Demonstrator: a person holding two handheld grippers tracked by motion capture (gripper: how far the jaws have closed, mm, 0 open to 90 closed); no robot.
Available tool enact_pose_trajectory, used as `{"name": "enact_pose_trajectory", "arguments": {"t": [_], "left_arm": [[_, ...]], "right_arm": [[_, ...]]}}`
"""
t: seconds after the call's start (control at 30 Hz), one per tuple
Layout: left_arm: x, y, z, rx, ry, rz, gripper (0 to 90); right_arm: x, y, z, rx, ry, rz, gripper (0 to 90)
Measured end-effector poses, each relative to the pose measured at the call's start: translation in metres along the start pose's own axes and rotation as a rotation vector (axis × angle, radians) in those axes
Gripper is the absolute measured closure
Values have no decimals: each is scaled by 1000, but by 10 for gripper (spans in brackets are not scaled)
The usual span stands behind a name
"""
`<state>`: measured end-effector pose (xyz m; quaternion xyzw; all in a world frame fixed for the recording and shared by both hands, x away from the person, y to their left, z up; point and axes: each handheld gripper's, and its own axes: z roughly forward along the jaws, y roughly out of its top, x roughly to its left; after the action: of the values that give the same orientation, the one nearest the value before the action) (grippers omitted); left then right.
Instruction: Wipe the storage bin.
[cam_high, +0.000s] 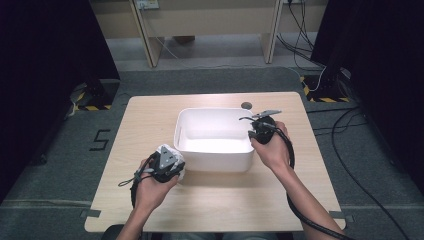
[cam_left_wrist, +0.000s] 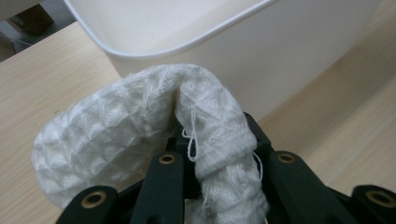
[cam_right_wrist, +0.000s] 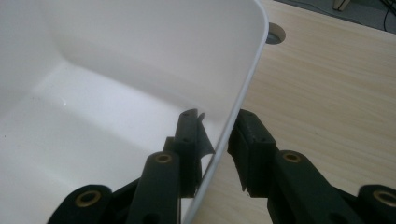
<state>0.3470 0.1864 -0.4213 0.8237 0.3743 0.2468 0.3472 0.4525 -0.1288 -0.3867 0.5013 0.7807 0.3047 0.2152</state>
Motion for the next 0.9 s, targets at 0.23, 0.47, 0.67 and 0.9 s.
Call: {"name": "enact_pose_trajectory", "arguments": {"t": [0.23, 0.47, 0.67, 0.9], "left_arm": [[0, 2, 6, 11, -34, 3, 744], [2, 6, 12, 38, -67, 17, 744], [3, 9, 12, 48, -75, 26, 744], [3, 8, 14, 32, -75, 4, 743]], "right_arm": [[2, -2, 2, 5, -9, -22, 718], [6, -4, 6, 30, -10, -43, 721], [7, -5, 7, 30, -20, -63, 724], [7, -5, 7, 32, -22, -68, 725]]}}
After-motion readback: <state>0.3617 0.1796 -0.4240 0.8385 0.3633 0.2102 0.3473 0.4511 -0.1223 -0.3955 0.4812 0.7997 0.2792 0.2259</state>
